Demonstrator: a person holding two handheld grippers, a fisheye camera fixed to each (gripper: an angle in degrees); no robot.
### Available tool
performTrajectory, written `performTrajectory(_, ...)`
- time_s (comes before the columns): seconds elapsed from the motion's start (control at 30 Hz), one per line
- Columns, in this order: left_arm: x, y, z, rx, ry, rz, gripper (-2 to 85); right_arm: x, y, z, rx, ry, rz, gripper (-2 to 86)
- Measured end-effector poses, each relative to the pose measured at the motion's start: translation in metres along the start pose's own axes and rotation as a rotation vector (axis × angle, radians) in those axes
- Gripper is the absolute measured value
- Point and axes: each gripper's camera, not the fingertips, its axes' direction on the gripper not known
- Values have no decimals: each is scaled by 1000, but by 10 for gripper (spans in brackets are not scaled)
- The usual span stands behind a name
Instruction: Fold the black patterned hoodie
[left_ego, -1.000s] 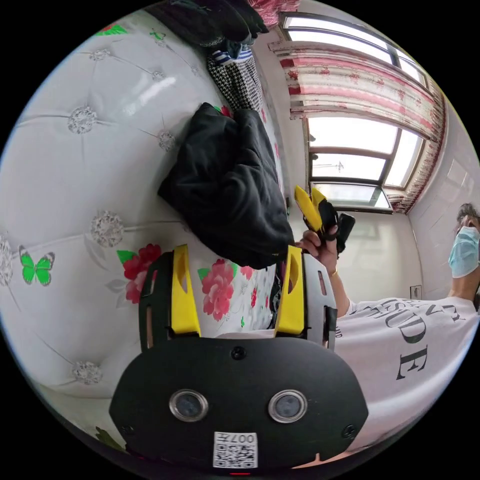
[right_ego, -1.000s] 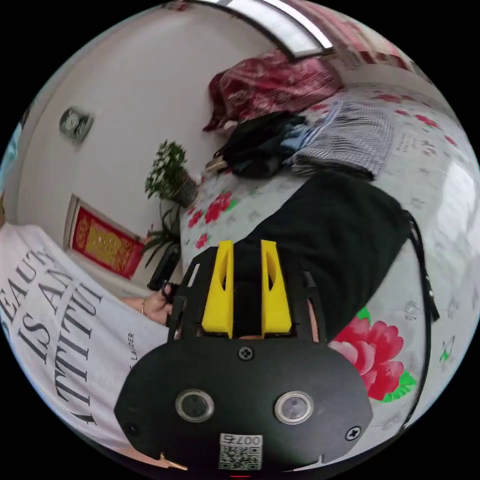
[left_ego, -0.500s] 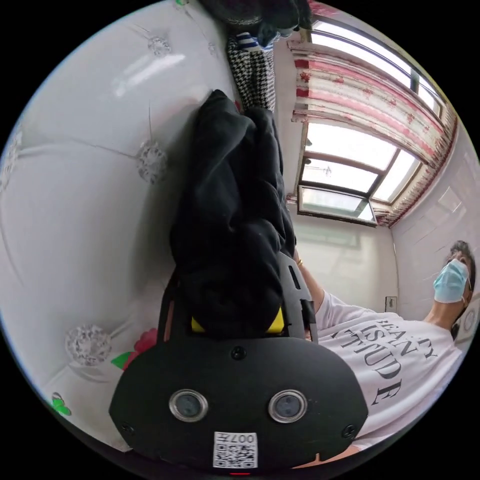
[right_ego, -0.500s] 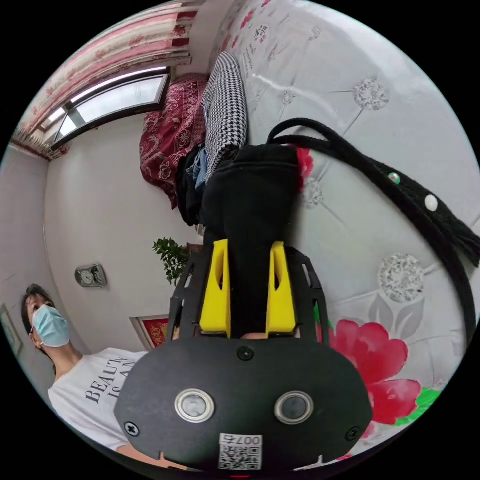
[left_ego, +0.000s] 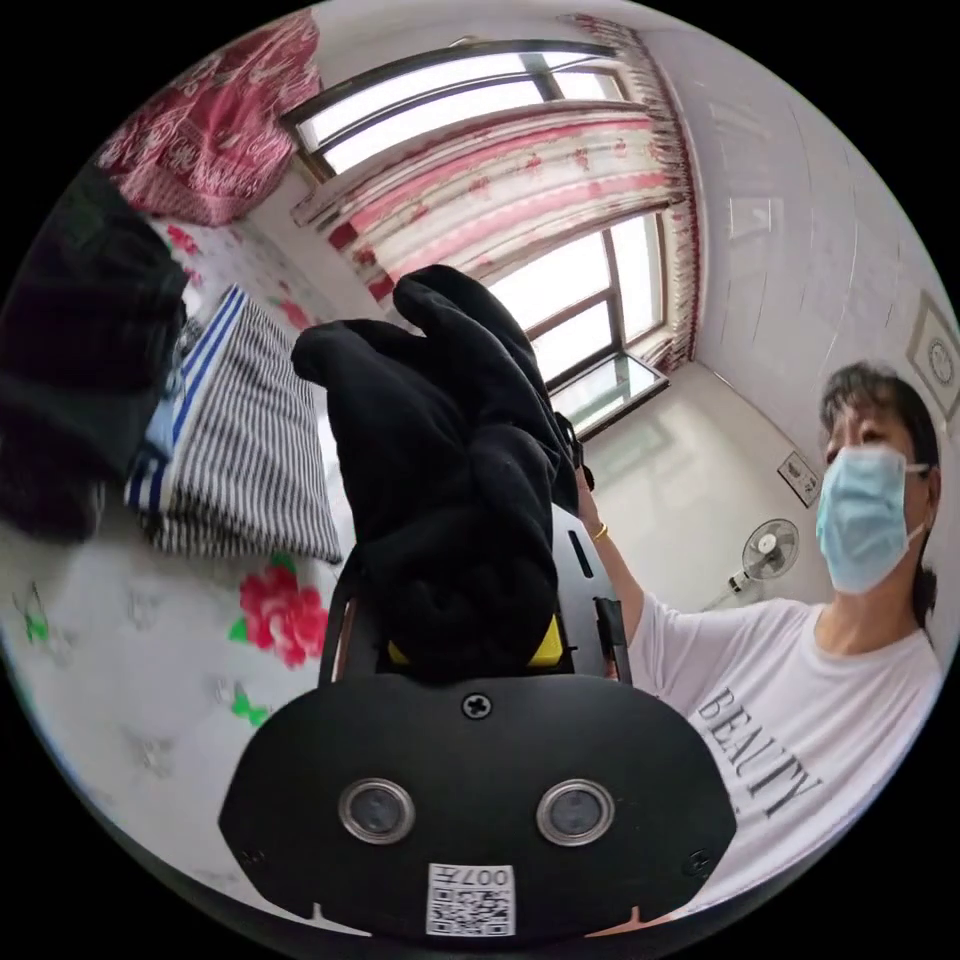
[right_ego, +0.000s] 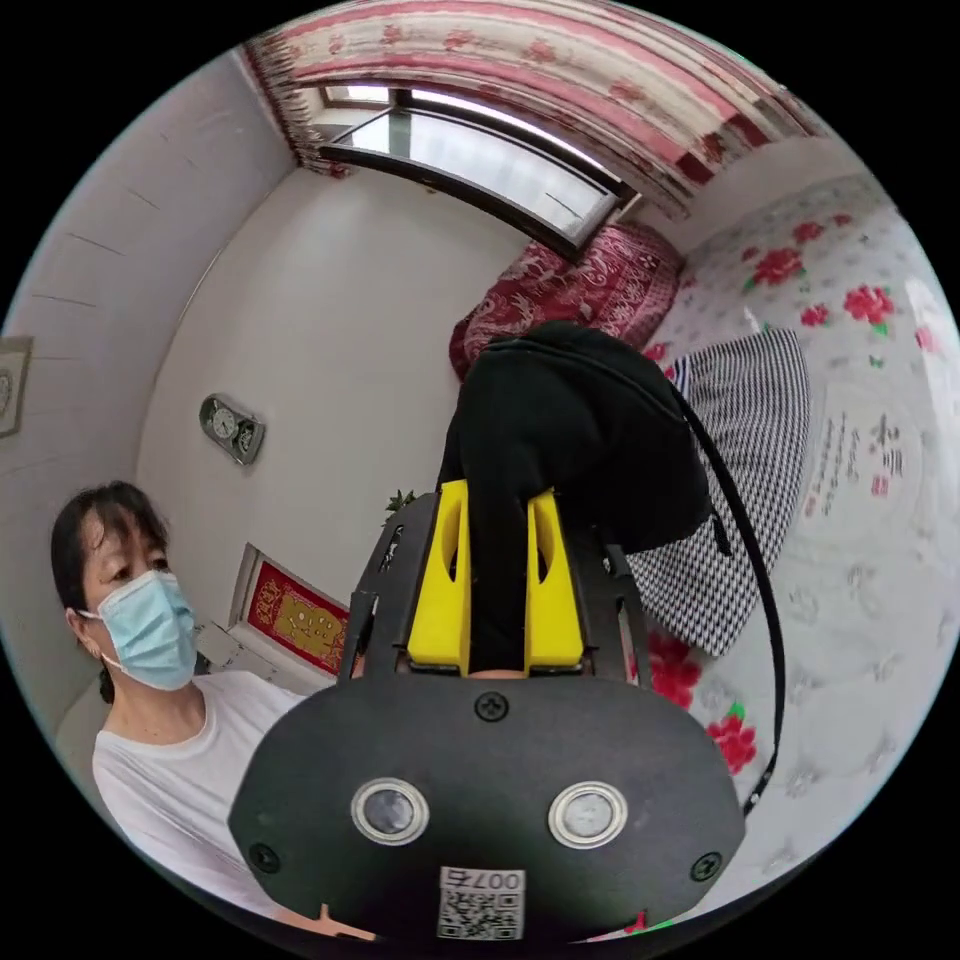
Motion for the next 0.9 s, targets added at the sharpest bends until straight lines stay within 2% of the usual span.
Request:
performTrajectory(0.1,-41,-41,35,37,-72,-49,134,17,-56,24,16,78,36,40)
performTrajectory(0.17,-105,-46,72,6,-129,-196,122,41,-67,42,12,200,88,46)
performTrajectory(0.2,-123,-41,81,-11,-152,-246,119,60,-63,53,0,295,132,48)
performTrajectory(0.27,-182,-9,110,-103,-316,-365,102,86,-43,66,-58,445,179,47)
performTrajectory(0.33,-203,26,123,-135,-357,-378,94,102,-12,69,-89,487,182,42)
performTrajectory(0.43,-200,90,136,-169,-314,-289,84,110,52,51,-101,454,203,33)
performTrajectory(0.53,-177,172,152,-274,-425,-157,85,82,132,28,-172,570,132,21)
performTrajectory(0.63,-154,271,182,-486,-597,-46,76,42,232,21,-437,791,71,10)
performTrajectory(0.7,-140,330,205,-645,-704,44,61,3,314,22,-698,944,26,3)
performTrajectory(0.8,-118,422,243,-861,-905,247,2,-55,397,22,-958,1062,-66,-1)
performTrajectory(0.9,-103,481,275,-964,-918,393,-7,-102,446,15,-995,1086,-29,-1)
